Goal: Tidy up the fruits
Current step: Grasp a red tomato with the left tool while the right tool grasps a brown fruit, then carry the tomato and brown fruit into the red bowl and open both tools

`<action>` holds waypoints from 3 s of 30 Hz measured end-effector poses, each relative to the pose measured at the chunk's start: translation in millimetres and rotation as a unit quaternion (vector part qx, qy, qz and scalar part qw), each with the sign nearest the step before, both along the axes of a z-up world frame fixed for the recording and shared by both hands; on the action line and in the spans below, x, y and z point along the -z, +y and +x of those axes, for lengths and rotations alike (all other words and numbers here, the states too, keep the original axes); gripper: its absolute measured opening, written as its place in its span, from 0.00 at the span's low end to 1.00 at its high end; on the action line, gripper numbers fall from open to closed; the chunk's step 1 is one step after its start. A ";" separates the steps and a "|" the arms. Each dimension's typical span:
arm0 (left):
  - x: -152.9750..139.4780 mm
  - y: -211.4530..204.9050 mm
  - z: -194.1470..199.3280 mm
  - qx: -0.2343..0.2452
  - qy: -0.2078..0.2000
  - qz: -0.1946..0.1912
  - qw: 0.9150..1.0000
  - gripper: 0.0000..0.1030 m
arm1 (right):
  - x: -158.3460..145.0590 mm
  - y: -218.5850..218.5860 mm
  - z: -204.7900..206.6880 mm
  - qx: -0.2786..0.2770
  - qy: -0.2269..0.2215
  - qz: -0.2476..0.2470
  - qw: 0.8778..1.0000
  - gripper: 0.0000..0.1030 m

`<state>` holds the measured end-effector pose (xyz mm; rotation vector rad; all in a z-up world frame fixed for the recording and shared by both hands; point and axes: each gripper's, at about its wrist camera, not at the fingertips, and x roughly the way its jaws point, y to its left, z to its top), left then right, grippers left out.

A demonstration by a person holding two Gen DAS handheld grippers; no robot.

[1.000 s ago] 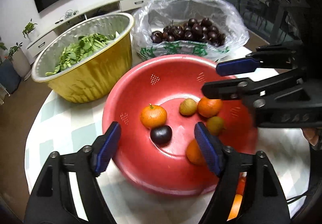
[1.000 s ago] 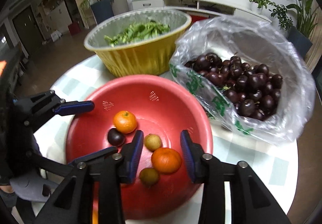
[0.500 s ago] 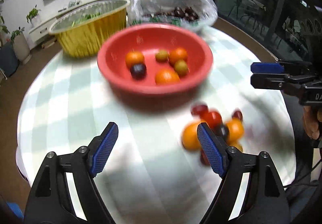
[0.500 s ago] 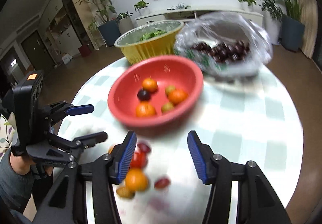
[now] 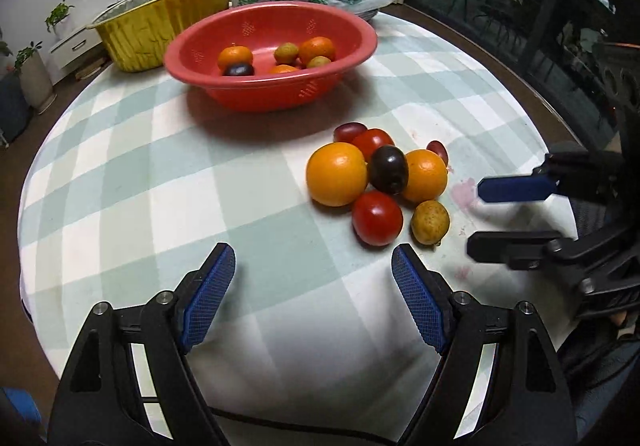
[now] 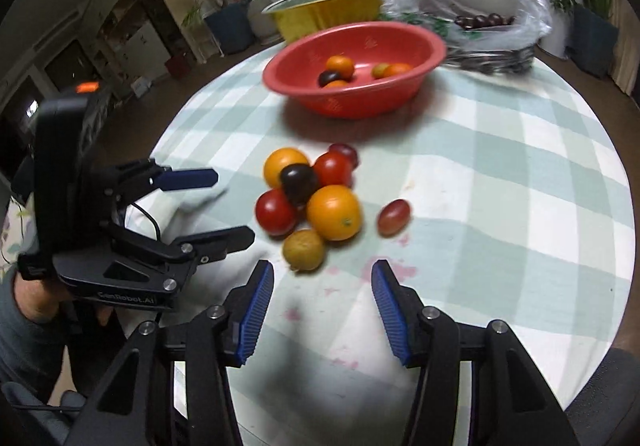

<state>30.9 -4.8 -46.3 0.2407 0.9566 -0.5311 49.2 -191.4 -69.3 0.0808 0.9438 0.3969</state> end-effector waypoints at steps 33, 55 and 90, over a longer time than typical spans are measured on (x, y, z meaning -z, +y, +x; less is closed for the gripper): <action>6.4 -41.2 7.1 0.019 0.010 0.007 1.000 0.77 | 5.2 -16.6 4.2 0.040 0.022 0.011 0.999 0.29; 11.5 -43.7 14.0 -0.002 0.014 -0.014 1.000 0.28 | -0.7 -20.4 -0.7 0.040 0.013 0.022 0.999 0.29; 10.7 6.5 -31.0 0.013 0.050 -0.047 0.998 0.28 | 4.8 -14.5 2.2 0.034 0.028 0.018 0.999 0.29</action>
